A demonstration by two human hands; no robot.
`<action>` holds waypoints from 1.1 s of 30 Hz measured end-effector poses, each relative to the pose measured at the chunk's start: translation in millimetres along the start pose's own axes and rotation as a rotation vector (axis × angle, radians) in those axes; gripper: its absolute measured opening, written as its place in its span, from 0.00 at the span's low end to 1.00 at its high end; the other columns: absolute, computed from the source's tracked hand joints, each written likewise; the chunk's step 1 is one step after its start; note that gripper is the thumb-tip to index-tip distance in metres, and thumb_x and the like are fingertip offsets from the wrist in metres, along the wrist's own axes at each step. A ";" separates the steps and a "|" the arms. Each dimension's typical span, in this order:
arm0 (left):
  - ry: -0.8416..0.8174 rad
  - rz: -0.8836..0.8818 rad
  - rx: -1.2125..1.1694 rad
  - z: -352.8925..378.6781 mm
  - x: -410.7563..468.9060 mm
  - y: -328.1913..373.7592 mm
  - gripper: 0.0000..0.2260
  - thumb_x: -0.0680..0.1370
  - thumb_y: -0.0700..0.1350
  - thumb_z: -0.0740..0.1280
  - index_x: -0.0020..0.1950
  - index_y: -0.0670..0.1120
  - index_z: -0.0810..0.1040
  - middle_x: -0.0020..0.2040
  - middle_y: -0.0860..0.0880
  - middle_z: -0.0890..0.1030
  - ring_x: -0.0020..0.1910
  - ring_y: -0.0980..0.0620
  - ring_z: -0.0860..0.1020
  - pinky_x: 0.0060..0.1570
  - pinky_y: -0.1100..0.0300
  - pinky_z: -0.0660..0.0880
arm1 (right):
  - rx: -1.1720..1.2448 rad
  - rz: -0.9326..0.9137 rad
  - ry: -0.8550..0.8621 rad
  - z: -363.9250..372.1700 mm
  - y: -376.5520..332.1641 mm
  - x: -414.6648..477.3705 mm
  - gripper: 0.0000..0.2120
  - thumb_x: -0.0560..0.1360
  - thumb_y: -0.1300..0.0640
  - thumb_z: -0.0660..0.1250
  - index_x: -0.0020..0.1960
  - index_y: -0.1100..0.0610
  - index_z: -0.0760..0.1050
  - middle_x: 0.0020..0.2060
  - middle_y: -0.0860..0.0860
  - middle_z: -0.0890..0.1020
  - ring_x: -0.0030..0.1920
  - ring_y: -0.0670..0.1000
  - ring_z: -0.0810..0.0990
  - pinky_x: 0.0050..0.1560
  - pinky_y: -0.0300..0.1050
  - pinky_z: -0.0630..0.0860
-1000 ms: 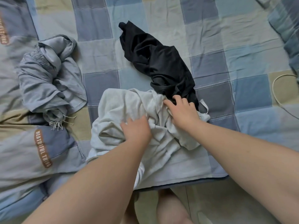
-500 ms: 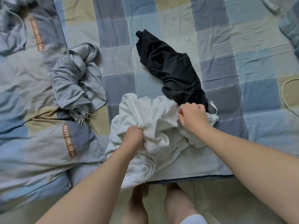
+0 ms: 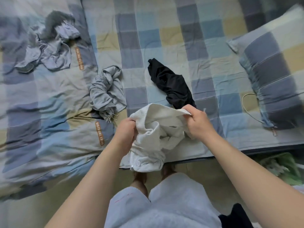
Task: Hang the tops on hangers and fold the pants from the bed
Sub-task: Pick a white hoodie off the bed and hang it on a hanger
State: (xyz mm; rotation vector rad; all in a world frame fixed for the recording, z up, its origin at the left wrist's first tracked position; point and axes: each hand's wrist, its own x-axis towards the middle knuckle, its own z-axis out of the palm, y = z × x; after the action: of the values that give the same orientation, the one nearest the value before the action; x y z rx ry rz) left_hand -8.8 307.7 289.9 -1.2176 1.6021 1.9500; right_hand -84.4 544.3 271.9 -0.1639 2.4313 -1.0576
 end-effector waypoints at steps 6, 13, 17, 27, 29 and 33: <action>0.153 0.301 -0.030 -63.7 -44.9 94.1 0.24 0.75 0.32 0.54 0.34 0.51 0.85 0.29 0.55 0.81 0.31 0.54 0.79 0.33 0.61 0.77 | 0.120 -0.221 0.112 -31.2 -144.0 -52.6 0.09 0.79 0.61 0.59 0.46 0.55 0.77 0.37 0.54 0.79 0.39 0.55 0.75 0.38 0.45 0.69; 0.106 0.729 -0.023 -93.0 -125.5 205.4 0.09 0.77 0.36 0.60 0.44 0.48 0.76 0.41 0.49 0.78 0.43 0.51 0.75 0.41 0.59 0.73 | 0.134 -0.526 0.280 -78.6 -308.6 -81.9 0.11 0.79 0.66 0.62 0.42 0.57 0.80 0.31 0.51 0.79 0.31 0.44 0.73 0.30 0.36 0.67; -0.251 0.983 -0.017 -105.0 -186.9 251.6 0.18 0.68 0.40 0.63 0.57 0.47 0.78 0.52 0.49 0.81 0.48 0.56 0.79 0.46 0.64 0.77 | 0.080 -0.684 0.388 -103.8 -381.9 -96.1 0.08 0.78 0.63 0.65 0.43 0.57 0.82 0.35 0.56 0.81 0.38 0.55 0.78 0.37 0.47 0.72; 0.262 1.454 0.395 -107.1 -242.7 291.9 0.06 0.81 0.42 0.66 0.49 0.46 0.84 0.41 0.49 0.79 0.43 0.52 0.76 0.44 0.57 0.70 | -0.047 -0.840 0.538 -127.3 -450.7 -105.8 0.07 0.79 0.61 0.65 0.44 0.59 0.79 0.37 0.48 0.78 0.38 0.44 0.74 0.41 0.36 0.69; 0.380 1.550 0.470 -109.2 -246.9 296.4 0.08 0.82 0.41 0.65 0.54 0.47 0.84 0.45 0.50 0.79 0.47 0.51 0.76 0.47 0.59 0.70 | 0.009 -0.834 0.568 -126.8 -452.5 -104.8 0.08 0.80 0.63 0.62 0.43 0.61 0.75 0.37 0.48 0.76 0.37 0.46 0.73 0.41 0.39 0.68; 0.476 1.560 0.462 -117.0 -252.0 317.7 0.10 0.82 0.39 0.61 0.46 0.47 0.80 0.37 0.51 0.80 0.37 0.51 0.76 0.40 0.53 0.72 | 0.307 -0.738 0.513 -135.9 -459.3 -106.1 0.12 0.81 0.60 0.60 0.40 0.61 0.70 0.26 0.47 0.70 0.27 0.46 0.70 0.29 0.40 0.68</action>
State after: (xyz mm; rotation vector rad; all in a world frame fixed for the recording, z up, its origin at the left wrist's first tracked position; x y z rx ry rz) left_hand -44.2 165.8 685.8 -0.0196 3.6242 1.5667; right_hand -92.1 346.0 720.5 -0.8191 2.6539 -1.9801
